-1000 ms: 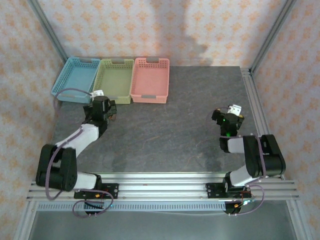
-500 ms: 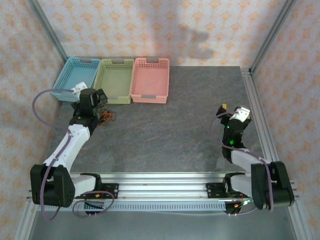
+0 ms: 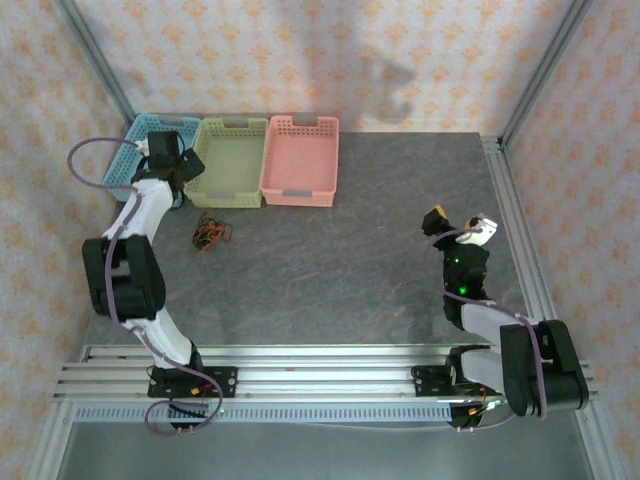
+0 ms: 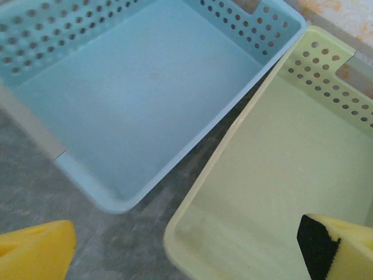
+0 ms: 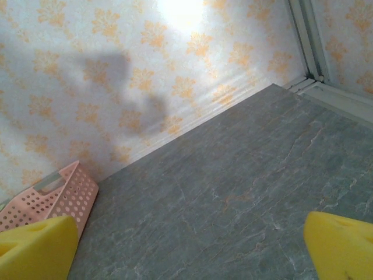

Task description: Untangle the cables

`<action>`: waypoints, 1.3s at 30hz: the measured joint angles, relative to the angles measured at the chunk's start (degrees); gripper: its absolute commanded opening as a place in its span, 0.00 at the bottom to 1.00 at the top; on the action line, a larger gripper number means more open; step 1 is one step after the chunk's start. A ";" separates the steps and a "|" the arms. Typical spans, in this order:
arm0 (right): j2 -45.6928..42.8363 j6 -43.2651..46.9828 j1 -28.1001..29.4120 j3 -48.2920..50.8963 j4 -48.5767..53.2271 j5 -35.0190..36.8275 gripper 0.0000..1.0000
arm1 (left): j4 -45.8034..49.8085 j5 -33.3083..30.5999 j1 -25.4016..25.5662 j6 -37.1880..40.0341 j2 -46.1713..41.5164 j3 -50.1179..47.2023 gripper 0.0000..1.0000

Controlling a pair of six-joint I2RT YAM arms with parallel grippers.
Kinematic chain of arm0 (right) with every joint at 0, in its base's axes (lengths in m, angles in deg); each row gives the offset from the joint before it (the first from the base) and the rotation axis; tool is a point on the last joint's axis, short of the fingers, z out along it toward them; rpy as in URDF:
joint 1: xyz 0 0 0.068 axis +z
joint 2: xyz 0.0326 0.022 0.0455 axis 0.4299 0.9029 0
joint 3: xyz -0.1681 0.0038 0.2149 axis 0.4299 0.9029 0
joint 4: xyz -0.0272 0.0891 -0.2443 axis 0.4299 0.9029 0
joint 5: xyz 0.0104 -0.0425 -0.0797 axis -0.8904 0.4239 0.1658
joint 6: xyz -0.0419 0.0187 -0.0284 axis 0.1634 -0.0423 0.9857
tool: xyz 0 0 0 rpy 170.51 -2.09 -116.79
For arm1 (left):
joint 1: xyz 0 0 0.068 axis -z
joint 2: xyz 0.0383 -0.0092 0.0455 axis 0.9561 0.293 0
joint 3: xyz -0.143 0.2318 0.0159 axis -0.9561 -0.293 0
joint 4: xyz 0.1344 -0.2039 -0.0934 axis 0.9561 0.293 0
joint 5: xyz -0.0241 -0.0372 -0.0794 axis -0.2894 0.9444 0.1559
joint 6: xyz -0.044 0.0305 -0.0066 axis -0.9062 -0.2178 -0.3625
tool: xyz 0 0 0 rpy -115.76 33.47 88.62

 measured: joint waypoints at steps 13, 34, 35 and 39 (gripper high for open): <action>6.29 -1.70 0.07 -0.50 -1.20 -1.90 0.93 | 25.59 4.37 -0.07 14.47 35.95 47.08 0.90; 9.70 -3.61 0.15 -1.84 -2.12 -3.17 0.90 | 34.71 8.31 3.72 19.04 41.66 54.90 0.07; 9.81 -3.67 0.15 -1.88 -2.23 -3.17 0.90 | 34.99 8.13 4.52 18.95 41.59 54.93 0.07; 10.64 -3.96 0.15 -2.54 -2.25 -3.50 0.89 | 35.41 7.41 9.05 17.70 41.48 54.93 0.04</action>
